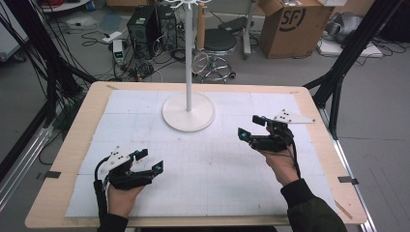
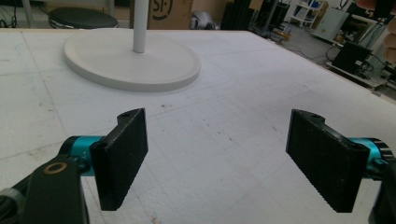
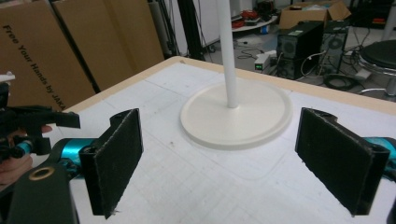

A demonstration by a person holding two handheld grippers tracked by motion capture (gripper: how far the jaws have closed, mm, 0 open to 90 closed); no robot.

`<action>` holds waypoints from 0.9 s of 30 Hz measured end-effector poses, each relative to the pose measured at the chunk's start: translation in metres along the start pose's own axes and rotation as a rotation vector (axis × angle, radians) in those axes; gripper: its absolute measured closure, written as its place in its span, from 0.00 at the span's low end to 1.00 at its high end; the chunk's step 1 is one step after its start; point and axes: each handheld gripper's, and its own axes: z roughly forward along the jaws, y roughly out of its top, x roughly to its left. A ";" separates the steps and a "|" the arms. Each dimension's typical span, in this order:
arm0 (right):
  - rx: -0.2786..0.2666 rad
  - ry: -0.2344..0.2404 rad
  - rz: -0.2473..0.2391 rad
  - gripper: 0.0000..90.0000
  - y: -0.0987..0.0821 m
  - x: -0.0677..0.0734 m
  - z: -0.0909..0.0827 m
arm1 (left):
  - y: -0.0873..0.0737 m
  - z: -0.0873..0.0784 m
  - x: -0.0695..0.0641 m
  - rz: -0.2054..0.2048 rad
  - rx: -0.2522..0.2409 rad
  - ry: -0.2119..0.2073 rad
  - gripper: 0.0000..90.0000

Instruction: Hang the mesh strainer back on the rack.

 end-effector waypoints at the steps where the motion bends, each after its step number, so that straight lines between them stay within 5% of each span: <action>1: 0.009 -0.007 0.000 0.16 -0.002 0.000 -0.002 | 0.000 0.001 0.000 0.004 0.000 -0.004 0.24; 27: 0.000 -0.080 0.021 0.12 -0.070 -0.011 -0.048 | 0.002 0.013 -0.005 0.028 0.014 -0.008 0.24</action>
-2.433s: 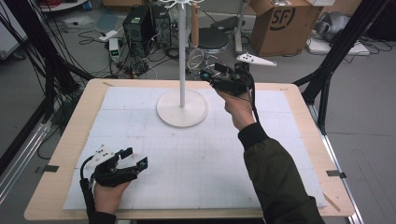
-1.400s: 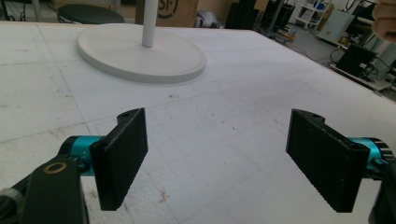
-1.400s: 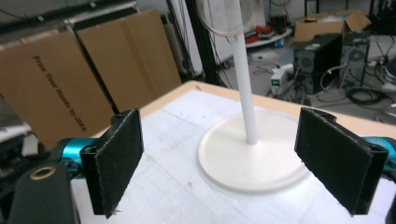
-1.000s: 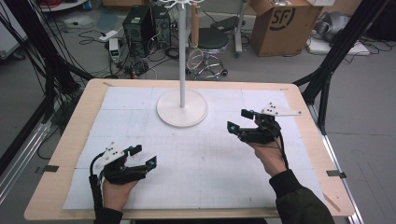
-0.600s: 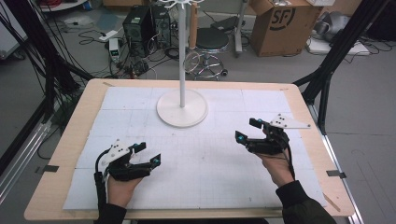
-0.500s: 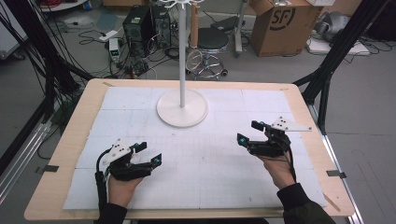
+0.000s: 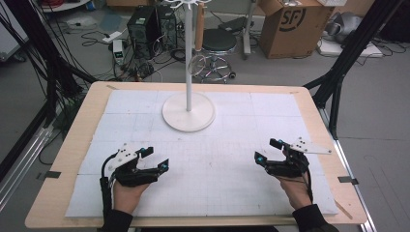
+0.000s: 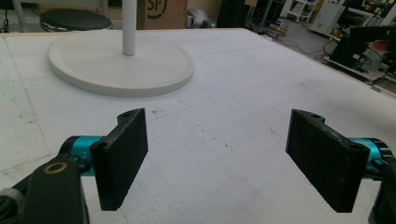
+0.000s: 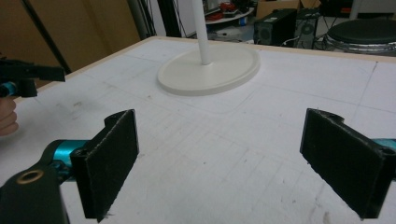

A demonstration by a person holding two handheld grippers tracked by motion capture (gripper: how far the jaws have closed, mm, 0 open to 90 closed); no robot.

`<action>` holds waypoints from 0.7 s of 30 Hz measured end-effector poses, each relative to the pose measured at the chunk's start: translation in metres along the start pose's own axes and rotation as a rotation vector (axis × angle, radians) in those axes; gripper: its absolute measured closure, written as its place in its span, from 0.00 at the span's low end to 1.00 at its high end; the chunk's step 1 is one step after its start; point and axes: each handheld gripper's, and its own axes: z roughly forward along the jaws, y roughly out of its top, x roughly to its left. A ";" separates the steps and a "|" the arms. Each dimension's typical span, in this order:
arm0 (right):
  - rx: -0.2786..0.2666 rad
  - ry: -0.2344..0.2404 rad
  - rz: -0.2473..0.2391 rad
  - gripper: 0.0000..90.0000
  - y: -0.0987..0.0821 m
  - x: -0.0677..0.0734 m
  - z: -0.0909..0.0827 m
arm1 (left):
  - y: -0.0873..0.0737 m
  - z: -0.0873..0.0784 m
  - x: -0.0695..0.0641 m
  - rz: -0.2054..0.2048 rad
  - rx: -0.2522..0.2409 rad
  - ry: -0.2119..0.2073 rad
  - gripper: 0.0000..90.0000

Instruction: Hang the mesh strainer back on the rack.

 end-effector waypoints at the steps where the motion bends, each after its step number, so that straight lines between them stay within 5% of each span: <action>1: -0.004 0.002 0.000 0.12 -0.002 0.000 -0.002 | 0.000 0.000 -0.001 0.003 0.004 -0.001 0.24; 13: -0.052 -0.003 0.001 0.12 -0.015 -0.005 -0.009 | 0.001 0.001 -0.003 0.029 0.001 0.004 0.24; 21: -0.015 -0.007 -0.015 0.12 -0.020 -0.002 -0.005 | 0.003 0.002 -0.007 0.056 -0.029 -0.006 0.24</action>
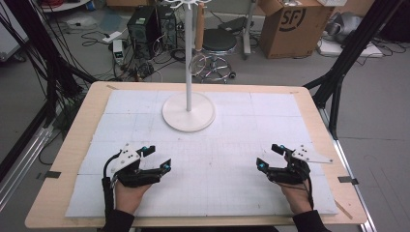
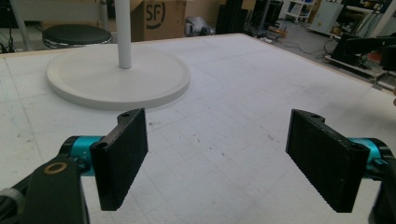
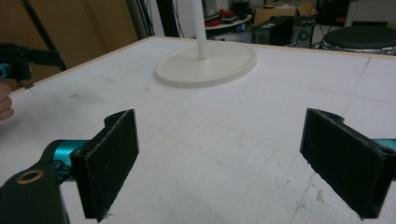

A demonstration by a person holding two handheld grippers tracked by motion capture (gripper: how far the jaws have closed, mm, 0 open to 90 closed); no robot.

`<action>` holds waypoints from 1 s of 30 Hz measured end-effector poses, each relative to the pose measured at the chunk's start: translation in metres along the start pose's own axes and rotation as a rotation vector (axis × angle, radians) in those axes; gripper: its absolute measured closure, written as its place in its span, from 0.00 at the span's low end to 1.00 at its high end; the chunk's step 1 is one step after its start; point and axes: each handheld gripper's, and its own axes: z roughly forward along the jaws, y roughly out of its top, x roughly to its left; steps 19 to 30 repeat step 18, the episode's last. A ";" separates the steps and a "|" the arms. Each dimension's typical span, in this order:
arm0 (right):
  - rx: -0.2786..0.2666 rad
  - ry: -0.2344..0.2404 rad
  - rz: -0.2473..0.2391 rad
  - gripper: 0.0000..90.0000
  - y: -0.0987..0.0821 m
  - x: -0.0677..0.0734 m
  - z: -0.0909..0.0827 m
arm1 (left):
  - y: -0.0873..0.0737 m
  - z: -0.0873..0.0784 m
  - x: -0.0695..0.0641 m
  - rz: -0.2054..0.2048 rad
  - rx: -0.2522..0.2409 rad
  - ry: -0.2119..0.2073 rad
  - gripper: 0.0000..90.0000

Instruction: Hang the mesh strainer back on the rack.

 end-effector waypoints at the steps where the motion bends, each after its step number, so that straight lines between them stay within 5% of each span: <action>1: 0.003 0.002 0.003 0.12 0.000 0.000 0.001 | 0.000 0.000 0.000 -0.004 0.001 -0.002 0.24; 30: 0.021 -0.006 0.004 0.12 -0.003 -0.001 0.004 | 0.000 -0.001 0.000 0.001 -0.005 0.006 0.24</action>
